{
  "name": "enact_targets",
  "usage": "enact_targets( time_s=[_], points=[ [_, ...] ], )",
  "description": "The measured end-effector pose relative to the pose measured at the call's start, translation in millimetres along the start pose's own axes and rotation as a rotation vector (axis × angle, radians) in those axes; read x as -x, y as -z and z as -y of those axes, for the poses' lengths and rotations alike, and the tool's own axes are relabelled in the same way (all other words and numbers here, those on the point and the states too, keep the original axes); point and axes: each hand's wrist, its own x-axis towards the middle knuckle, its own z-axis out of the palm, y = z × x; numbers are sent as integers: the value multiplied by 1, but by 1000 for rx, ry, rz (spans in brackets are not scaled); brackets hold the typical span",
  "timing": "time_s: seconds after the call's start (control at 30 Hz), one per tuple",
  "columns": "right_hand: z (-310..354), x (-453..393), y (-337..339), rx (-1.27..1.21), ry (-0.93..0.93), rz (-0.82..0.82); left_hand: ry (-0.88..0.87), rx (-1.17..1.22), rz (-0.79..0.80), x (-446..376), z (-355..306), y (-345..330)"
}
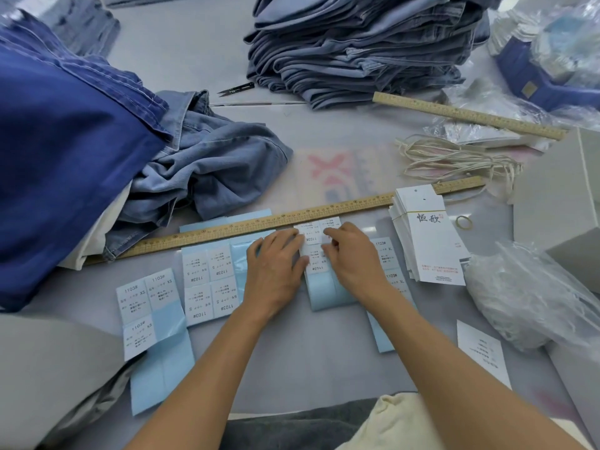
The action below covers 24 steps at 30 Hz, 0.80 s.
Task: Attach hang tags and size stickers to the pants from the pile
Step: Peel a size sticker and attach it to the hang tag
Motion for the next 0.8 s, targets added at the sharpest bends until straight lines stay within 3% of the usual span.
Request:
enact_targets(
  time_s=[0.3,0.8],
  points=[
    [-2,19,-21,-5,131,-230,-13,18,-39,5,5,-5],
    [-4,12,-19,-127,69,-203,-17,0,-38,6,4,-3]
  ],
)
